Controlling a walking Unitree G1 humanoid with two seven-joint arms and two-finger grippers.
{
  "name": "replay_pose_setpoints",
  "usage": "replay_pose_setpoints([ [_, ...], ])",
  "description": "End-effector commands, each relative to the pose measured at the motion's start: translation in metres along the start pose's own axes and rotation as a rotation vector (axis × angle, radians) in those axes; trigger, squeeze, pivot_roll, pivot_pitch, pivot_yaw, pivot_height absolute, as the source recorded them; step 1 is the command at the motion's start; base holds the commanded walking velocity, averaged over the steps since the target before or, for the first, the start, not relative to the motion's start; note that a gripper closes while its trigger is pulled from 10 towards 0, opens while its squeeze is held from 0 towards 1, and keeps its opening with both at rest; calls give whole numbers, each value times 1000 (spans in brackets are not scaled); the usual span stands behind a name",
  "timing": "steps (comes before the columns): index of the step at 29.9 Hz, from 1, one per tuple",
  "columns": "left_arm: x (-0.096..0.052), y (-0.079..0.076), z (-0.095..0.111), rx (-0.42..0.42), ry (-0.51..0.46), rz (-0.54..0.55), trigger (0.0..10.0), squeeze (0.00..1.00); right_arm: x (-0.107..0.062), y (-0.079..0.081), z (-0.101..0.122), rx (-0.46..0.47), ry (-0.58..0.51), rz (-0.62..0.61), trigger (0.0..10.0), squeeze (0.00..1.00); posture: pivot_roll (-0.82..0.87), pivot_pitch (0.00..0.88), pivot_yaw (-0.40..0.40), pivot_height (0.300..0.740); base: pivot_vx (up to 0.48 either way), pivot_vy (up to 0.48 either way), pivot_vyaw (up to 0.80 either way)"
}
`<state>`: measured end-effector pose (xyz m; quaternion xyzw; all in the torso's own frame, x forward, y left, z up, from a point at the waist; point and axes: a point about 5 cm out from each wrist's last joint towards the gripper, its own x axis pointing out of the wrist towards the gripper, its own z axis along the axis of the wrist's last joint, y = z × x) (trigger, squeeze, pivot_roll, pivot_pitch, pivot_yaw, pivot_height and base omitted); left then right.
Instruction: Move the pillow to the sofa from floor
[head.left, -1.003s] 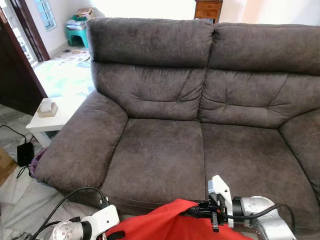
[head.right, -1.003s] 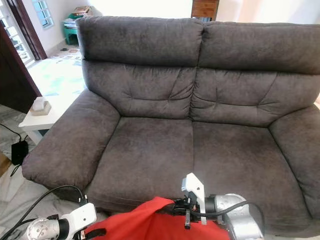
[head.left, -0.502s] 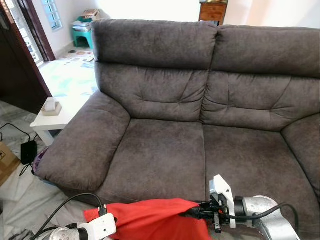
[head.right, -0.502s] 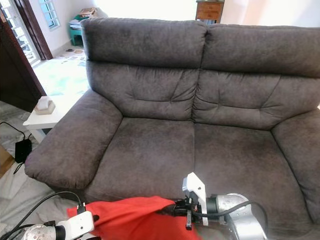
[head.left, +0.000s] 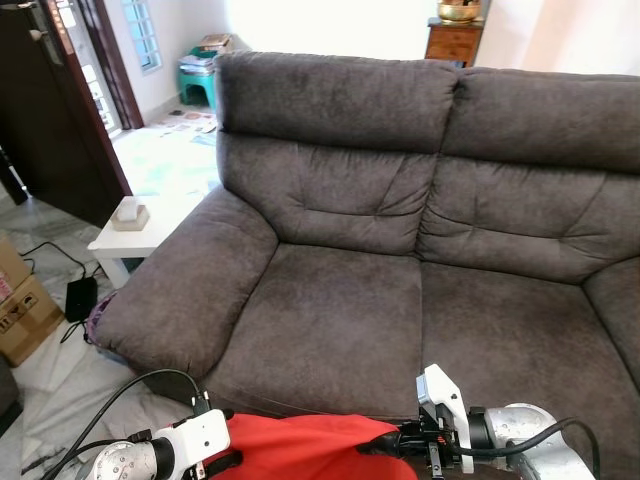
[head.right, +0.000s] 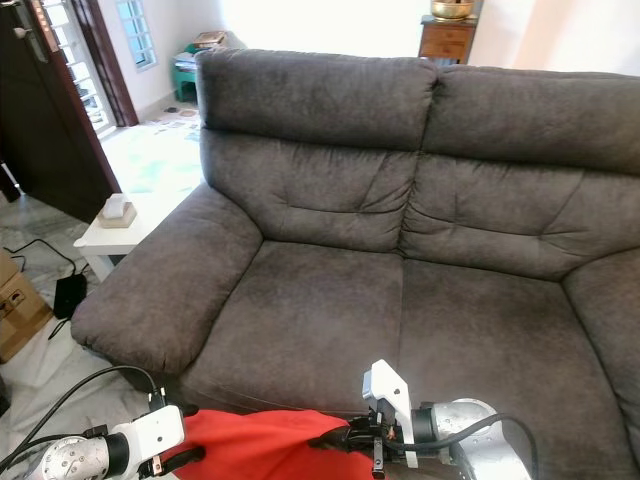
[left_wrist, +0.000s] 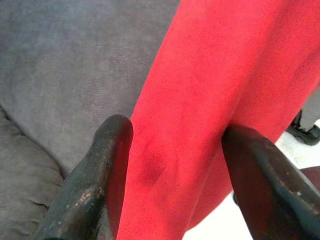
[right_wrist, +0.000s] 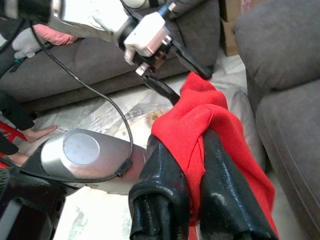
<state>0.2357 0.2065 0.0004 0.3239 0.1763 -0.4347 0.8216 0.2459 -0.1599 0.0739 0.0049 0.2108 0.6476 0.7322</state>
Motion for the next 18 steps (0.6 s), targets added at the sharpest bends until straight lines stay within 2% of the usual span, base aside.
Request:
replay_pose_setpoints([
  [1, -2, -1, -3, 6, 16, -24, 10000, 0, 1, 5, 24, -98, -74, 65, 10000, 0, 100, 10, 15, 740, 0, 0, 0],
  [11, -2, -12, -11, 4, 63, -98, 10000, 0, -15, 17, 22, -118, 1, 145, 10000, 0, 84, 0, 13, 740, 0, 0, 0],
  [14, -3, -14, -12, -2, 58, -116, 10000, 0, -27, 20, 16, -120, 66, 149, 10000, 0, 79, 0, 11, 740, 0, 0, 0],
  [18, -2, -18, -13, -13, 56, -145, 10000, 0, -29, 20, 19, -128, 65, 143, 10000, 0, 76, 0, 11, 740, 0, 0, 0],
])
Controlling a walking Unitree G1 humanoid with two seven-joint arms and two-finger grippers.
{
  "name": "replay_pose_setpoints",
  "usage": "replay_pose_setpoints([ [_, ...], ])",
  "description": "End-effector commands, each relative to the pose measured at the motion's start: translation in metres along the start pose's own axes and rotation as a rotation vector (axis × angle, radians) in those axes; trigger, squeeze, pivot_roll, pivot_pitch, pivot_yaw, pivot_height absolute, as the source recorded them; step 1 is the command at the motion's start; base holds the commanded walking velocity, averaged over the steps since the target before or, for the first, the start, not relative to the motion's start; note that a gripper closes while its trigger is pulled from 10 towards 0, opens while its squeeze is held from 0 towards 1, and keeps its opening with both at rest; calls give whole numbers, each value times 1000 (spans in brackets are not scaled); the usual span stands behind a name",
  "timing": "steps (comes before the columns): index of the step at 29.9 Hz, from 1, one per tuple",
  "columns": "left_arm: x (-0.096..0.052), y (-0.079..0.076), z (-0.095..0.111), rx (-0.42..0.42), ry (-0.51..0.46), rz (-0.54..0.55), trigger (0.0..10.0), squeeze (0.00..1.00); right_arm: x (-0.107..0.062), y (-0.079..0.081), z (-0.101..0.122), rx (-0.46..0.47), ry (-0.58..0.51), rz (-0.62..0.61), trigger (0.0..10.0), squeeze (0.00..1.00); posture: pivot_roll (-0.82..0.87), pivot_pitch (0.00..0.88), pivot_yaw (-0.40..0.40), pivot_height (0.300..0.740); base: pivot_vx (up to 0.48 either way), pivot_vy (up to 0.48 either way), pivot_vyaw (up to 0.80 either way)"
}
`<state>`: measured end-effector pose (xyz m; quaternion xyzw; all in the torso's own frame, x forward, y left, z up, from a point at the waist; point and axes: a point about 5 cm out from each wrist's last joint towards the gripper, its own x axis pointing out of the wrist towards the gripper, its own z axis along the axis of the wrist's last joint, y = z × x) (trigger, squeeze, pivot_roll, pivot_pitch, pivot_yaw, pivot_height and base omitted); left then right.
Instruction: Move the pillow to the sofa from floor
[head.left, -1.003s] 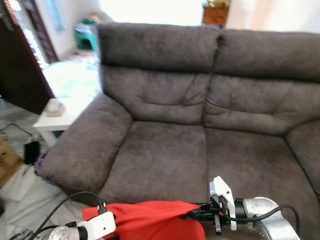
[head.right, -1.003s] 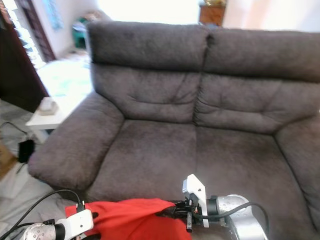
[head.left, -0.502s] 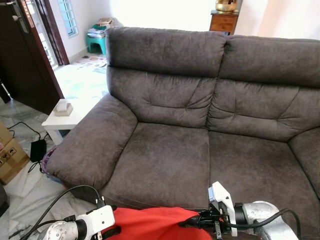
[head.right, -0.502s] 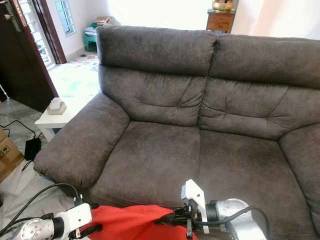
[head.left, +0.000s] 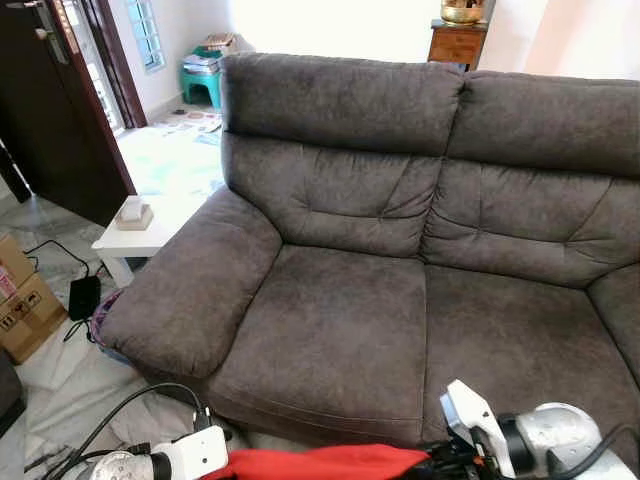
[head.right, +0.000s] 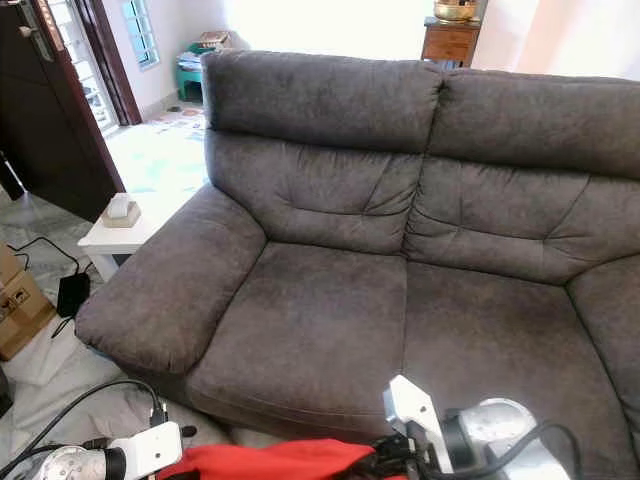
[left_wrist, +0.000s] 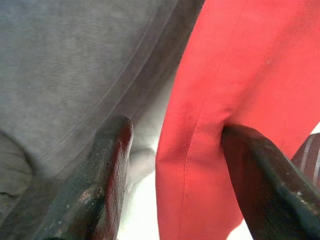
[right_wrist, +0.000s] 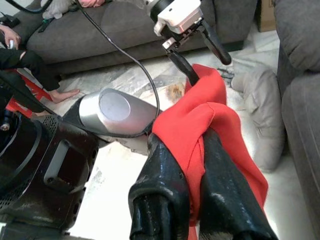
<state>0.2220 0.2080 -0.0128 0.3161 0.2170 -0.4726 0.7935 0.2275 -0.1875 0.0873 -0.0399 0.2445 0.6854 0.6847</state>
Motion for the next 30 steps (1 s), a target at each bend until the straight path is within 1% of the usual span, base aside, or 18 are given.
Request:
replay_pose_setpoints([
  [1, 0, -4, -2, -1, 12, -43, 10000, 0, 0, 2, 21, -100, -58, 40, 10000, 0, 74, 0, 11, 740, 0, 0, 0],
  [3, 0, -6, -3, -6, 13, -57, 10000, 0, 0, 3, 21, -104, -55, 42, 10000, 0, 73, 0, 11, 740, 0, 0, 0],
  [4, 1, -12, -6, -12, 28, -94, 10000, 0, -1, 2, 24, -113, -55, 41, 10000, 0, 71, 0, 10, 740, 0, 0, 0],
  [5, 1, -14, -6, -16, 32, -106, 10000, 0, -2, 2, 25, -117, -54, 40, 10000, 0, 71, 0, 9, 740, 0, 0, 0],
  [12, 0, -22, -15, -41, 71, -143, 10000, 0, -4, 3, 32, -142, -58, 42, 10000, 0, 68, 0, 7, 740, 0, 0, 0],
  [16, 0, -29, -19, -51, 94, -150, 10000, 0, -7, 3, 35, -153, -63, 37, 10000, 0, 62, 0, 6, 740, 0, 0, 0],
  [23, 2, -31, -20, -66, 105, -133, 10000, 0, -8, 3, 36, -153, -68, 28, 10000, 0, 60, 0, 5, 740, 0, 0, 0],
  [26, 3, -32, -21, -67, 105, -139, 10000, 0, -9, 3, 36, -151, -68, 26, 10000, 0, 61, 0, 6, 740, 0, 0, 0],
  [28, 3, -40, -25, -21, 150, -177, 10000, 0, -8, 2, 36, -150, -68, 22, 10000, 0, 62, 1, 4, 740, 0, 0, 0],
  [30, 3, -41, -26, -25, 156, -174, 9882, 0, -8, 2, 36, -150, -69, 21, 10000, 0, 62, 1, 4, 740, 0, 0, 0],
])
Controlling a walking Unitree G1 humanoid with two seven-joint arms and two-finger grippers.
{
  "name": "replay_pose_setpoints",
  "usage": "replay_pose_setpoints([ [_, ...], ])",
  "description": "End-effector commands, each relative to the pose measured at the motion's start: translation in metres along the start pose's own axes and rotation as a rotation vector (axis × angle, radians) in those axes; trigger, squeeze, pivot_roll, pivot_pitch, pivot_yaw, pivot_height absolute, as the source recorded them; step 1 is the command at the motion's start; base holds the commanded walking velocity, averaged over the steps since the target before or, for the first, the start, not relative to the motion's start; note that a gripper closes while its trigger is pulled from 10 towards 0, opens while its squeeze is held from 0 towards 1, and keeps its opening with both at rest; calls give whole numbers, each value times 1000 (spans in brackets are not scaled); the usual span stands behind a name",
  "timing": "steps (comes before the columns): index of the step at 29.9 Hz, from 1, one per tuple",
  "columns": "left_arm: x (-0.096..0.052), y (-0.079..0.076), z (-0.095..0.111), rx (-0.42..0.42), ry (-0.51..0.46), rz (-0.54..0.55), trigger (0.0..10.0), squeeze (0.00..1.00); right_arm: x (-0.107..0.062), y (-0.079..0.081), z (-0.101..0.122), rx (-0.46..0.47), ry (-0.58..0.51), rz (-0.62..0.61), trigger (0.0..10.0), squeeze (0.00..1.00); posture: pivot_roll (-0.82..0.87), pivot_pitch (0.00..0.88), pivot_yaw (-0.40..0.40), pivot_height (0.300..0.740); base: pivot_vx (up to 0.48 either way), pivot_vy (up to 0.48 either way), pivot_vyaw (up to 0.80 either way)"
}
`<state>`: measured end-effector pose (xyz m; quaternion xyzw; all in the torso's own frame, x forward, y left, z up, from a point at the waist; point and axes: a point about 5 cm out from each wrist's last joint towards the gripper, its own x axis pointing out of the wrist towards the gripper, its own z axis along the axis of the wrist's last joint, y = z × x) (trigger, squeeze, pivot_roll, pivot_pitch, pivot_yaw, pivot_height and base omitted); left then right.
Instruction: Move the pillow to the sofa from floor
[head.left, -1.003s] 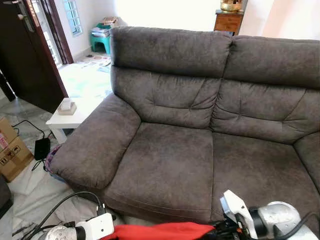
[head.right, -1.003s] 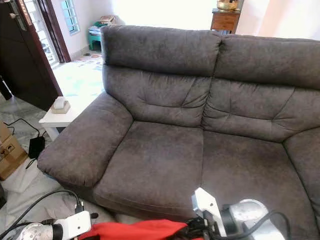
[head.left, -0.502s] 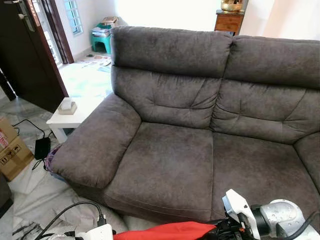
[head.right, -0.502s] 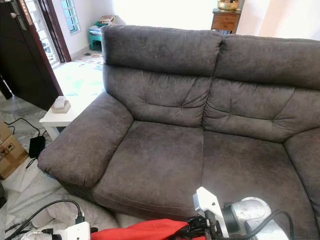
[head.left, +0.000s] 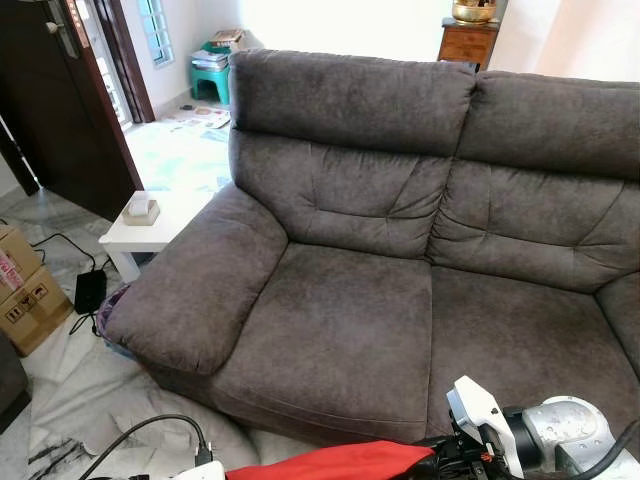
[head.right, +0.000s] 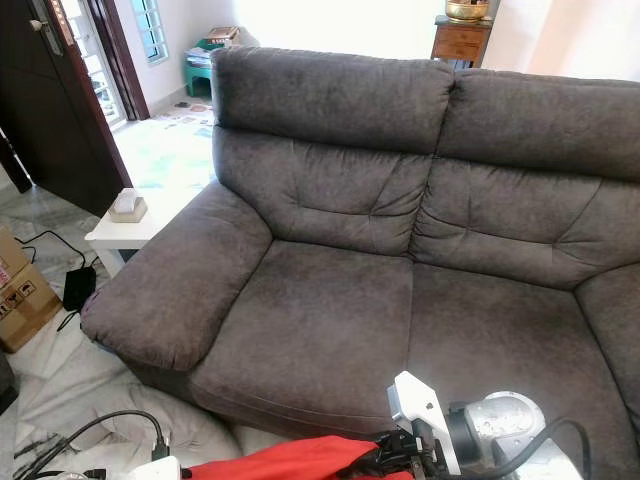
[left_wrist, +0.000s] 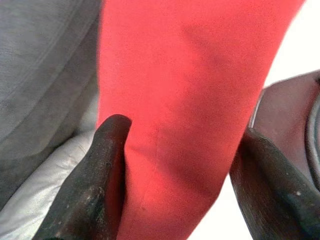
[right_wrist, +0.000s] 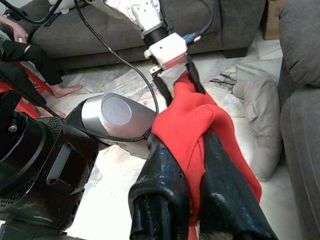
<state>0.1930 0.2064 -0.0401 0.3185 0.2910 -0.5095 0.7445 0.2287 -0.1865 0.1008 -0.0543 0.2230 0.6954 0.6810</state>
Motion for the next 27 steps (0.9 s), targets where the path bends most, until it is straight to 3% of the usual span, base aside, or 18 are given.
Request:
replay_pose_setpoints([
  [1, 0, -6, -8, -2, 48, -12, 5686, 0, -4, -2, 23, -96, -61, 10, 10000, 0, 61, 4, 2, 740, 0, 0, 0],
  [2, 0, -6, -8, -2, 49, -7, 0, 0, -4, -2, 24, -97, -61, 10, 10000, 0, 61, 5, 2, 740, 0, 0, 0],
  [13, 0, -9, -9, 58, 72, -47, 0, 0, -4, -3, 25, -99, -64, 3, 10000, 0, 61, 14, 0, 740, 0, 0, 0],
  [27, 2, -8, -8, 55, 68, -36, 0, 0, -3, -3, 26, -101, -69, 4, 10000, 0, 65, 23, -5, 740, 0, 0, 0],
])
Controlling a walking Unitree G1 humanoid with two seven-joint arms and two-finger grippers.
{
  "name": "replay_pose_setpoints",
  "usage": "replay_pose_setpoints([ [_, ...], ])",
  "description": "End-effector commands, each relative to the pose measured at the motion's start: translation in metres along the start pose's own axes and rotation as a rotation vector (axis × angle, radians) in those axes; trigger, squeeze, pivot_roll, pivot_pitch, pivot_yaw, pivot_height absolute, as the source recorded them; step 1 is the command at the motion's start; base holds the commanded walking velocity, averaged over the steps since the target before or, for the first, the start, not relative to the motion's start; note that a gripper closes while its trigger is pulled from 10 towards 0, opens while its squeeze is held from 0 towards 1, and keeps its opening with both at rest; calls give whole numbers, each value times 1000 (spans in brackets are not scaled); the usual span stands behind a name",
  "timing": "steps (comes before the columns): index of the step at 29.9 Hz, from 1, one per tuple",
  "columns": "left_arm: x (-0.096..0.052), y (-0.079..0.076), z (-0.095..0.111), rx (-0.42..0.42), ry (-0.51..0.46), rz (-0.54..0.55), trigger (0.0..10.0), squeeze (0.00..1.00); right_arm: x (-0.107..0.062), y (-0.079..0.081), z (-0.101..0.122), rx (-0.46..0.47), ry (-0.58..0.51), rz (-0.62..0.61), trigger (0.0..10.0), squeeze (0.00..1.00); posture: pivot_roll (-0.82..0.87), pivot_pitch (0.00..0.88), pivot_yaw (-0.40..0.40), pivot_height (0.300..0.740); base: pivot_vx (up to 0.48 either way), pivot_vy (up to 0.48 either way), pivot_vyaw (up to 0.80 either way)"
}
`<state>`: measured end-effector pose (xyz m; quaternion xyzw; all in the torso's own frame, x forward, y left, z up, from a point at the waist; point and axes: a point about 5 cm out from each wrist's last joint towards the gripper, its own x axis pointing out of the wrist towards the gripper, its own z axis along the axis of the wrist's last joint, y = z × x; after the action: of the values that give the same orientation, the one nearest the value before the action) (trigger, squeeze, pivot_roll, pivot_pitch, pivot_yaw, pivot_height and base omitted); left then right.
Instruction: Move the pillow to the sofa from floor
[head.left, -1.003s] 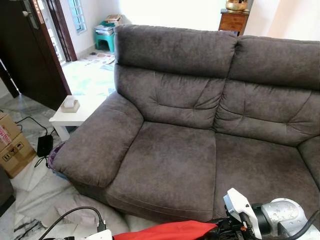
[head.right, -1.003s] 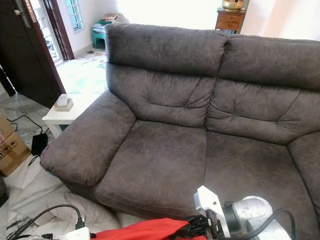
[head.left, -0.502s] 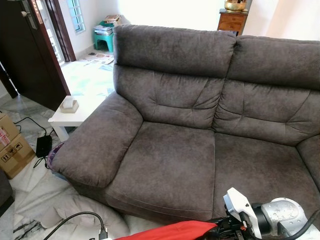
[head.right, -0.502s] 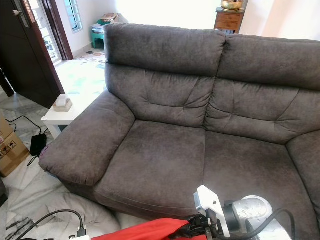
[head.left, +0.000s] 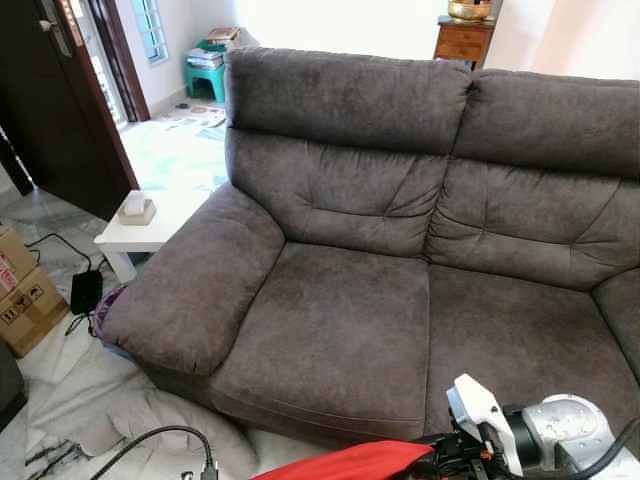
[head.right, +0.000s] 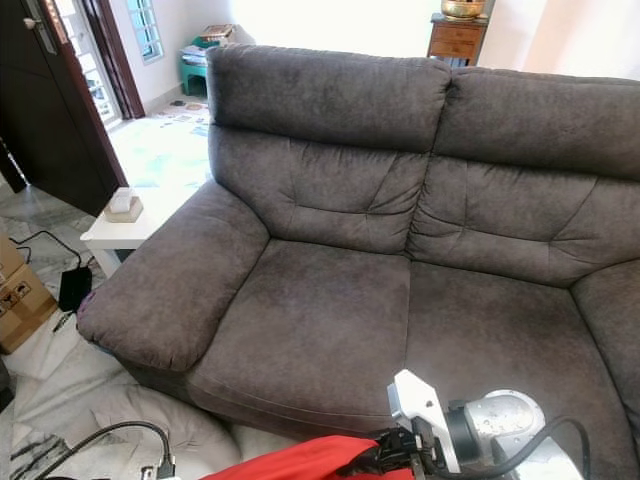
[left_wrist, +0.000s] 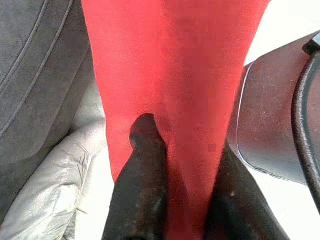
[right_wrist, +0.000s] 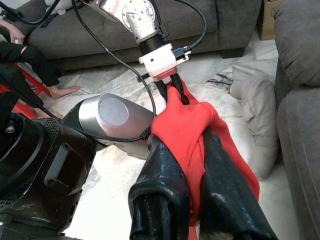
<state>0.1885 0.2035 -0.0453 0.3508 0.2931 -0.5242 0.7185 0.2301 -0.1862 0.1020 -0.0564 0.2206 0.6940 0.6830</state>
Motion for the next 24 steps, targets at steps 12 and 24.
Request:
replay_pose_setpoints([
  [12, -3, 1, -4, -32, 2, 16, 0, 0, 1, -1, 23, -92, -73, 22, 10000, 0, 69, 27, -6, 740, 0, 0, 0],
  [24, -14, 52, 10, -291, -145, 451, 0, 0, 14, -16, 18, -83, -149, -129, 10000, 0, 69, 30, -1, 740, 0, 0, 0],
])
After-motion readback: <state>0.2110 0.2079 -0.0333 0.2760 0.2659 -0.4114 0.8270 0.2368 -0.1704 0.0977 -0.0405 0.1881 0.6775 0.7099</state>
